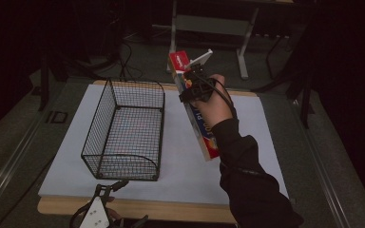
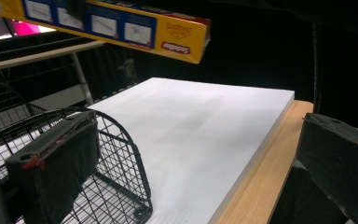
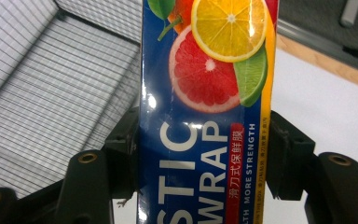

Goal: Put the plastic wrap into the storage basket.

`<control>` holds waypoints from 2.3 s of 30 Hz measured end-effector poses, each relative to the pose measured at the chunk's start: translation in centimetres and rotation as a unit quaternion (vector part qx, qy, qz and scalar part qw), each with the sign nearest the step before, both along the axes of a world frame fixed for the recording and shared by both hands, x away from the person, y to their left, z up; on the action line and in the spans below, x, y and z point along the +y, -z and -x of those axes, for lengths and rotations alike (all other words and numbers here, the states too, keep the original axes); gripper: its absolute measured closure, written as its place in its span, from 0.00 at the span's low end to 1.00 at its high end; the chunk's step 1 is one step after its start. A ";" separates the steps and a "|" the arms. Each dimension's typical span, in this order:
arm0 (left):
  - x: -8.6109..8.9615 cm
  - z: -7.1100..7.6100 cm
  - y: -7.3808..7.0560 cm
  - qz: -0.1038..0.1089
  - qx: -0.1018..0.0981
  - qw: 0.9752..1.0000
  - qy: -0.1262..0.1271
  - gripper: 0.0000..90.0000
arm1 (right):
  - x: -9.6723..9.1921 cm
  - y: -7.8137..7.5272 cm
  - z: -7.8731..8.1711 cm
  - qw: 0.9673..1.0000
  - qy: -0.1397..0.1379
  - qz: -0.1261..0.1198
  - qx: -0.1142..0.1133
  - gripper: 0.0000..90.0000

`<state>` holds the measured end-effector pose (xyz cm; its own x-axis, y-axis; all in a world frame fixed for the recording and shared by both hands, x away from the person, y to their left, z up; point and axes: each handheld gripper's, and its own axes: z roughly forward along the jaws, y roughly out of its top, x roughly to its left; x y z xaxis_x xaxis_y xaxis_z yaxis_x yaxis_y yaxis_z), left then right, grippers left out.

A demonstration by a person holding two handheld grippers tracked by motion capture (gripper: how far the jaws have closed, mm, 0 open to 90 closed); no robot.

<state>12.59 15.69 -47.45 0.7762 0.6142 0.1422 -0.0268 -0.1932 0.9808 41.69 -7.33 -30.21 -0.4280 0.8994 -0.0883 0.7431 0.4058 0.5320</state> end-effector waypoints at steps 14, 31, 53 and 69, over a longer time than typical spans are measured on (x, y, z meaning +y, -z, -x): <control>0.1 0.1 -0.1 0.002 0.000 1.000 0.004 0.00 | 5.3 -1.0 0.4 0.998 -0.056 -0.014 -0.025 0.44; 0.3 0.5 0.0 -0.002 -0.002 1.000 0.003 0.00 | 11.3 -0.8 0.7 0.993 -0.098 -0.041 -0.048 0.44; 0.8 1.2 0.0 -0.001 -0.001 1.000 -0.002 0.00 | 17.9 3.3 1.1 0.985 -0.141 -0.081 -0.062 0.44; 0.7 1.1 0.0 -0.003 0.002 1.000 0.000 0.00 | 17.8 8.5 0.5 0.988 -0.129 -0.077 -0.036 0.44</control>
